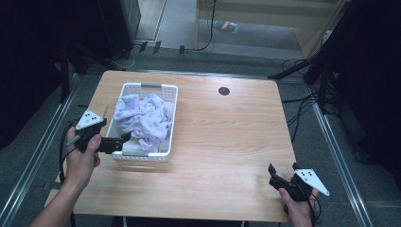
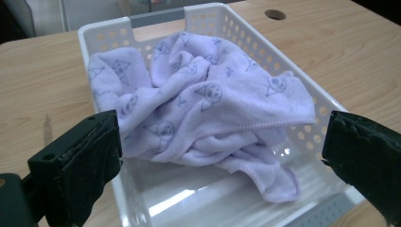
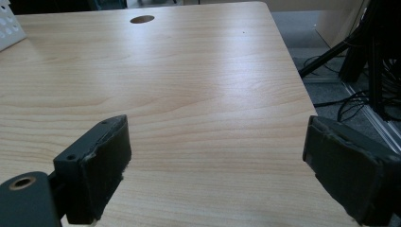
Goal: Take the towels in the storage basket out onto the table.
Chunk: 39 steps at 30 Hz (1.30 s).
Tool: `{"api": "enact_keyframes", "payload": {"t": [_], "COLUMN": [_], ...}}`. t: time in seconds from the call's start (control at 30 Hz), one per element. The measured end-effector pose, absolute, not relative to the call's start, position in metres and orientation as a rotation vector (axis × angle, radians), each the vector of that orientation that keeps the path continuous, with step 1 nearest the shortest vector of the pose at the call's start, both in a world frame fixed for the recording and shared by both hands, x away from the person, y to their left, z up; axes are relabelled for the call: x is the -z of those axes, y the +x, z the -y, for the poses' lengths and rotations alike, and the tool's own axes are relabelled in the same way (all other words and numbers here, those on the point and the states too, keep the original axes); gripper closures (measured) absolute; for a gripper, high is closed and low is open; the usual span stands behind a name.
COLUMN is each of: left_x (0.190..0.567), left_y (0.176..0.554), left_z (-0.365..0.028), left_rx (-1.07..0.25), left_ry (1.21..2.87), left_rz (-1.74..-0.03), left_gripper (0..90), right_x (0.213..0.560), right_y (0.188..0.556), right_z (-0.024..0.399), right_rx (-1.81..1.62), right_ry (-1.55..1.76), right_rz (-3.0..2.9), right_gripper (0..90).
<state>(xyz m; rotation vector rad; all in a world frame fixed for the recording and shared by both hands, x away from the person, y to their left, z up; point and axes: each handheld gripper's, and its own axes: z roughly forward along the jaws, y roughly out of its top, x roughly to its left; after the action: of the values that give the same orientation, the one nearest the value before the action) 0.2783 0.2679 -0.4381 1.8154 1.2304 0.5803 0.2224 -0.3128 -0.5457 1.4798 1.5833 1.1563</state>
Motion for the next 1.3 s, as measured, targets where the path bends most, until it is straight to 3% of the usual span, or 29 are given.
{"api": "enact_keyframes", "payload": {"t": [0.47,1.3], "left_x": [0.437,0.458], "left_y": [0.318,0.381], "left_z": [-0.258,-0.233], "left_rx": [-0.522,-0.276], "left_ry": [1.868,2.026], "left_rz": [-1.295,-1.401], "left_gripper": [0.0,0.0], "right_x": [0.546,0.546], "right_y": [0.223,0.223], "right_z": [0.314,0.314], "right_rx": [-1.156,-1.159], "right_ry": [1.489,1.491], "right_rz": [-1.581,-1.582], "right_gripper": [8.3,8.1]}}
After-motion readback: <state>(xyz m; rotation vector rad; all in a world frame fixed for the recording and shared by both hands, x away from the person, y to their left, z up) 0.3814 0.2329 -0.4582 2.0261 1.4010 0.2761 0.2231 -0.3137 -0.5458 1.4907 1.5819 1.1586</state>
